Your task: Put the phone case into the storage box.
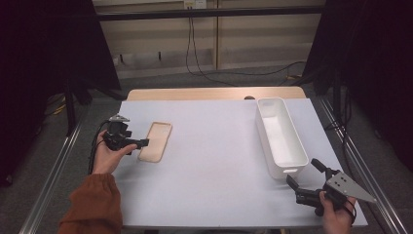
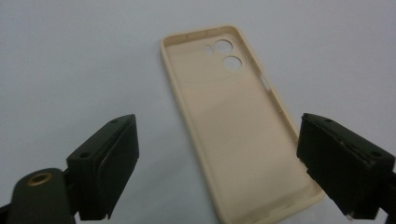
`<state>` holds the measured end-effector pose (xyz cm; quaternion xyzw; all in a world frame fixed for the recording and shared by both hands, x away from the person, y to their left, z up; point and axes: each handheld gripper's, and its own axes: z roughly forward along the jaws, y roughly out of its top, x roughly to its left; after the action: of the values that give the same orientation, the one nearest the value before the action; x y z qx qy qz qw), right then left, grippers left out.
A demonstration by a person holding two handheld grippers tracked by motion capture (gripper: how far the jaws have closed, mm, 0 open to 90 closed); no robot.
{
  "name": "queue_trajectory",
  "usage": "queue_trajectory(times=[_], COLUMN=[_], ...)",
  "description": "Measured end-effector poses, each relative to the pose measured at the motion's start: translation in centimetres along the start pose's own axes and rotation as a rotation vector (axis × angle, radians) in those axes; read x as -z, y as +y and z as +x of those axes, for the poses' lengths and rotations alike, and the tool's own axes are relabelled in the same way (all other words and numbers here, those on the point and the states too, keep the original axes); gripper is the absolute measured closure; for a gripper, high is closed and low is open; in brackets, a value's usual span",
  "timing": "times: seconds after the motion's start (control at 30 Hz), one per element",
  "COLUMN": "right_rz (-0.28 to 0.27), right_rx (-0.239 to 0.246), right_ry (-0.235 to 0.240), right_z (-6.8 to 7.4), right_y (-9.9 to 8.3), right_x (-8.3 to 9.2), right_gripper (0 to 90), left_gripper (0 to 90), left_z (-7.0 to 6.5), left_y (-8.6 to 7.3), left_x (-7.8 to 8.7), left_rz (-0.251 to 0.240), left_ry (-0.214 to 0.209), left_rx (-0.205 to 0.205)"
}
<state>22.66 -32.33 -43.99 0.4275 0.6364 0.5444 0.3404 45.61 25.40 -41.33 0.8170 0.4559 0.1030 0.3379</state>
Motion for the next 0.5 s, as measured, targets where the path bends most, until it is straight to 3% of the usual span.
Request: queue_trajectory(times=[0.13, 0.2, 0.27, 0.33, 0.5], right_rz=[0.0, 0.002, 0.0, 0.0, 0.001], right_rx=[0.0, 0.001, -0.001, 0.0, 0.0], right_ry=[0.003, 0.005, 0.006, 0.004, 0.004], right_z=[0.0, 0.0, 0.0, 0.0, 0.0], right_y=[0.0, 0.0, 0.0, 0.0, 0.0], right_x=[-0.1, -0.1, -0.1, -0.1, -0.1], right_gripper=[0.0, 0.0, 0.0, 0.0, 0.0], left_gripper=[16.8, 19.5, 23.2, 25.3, 31.2], left_z=[0.2, 0.3, 0.4, 0.7, 1.2], left_y=[0.4, 0.5, 0.6, 0.7, 1.1], left_x=[-0.5, -1.0, -1.3, -1.7, -2.2], left_rz=[0.033, 0.043, 0.077, 0.084, 0.143], left_ry=[-0.007, -0.003, 0.006, 0.001, -0.004], left_rx=[0.001, 0.021, 0.009, 0.031, 0.021])
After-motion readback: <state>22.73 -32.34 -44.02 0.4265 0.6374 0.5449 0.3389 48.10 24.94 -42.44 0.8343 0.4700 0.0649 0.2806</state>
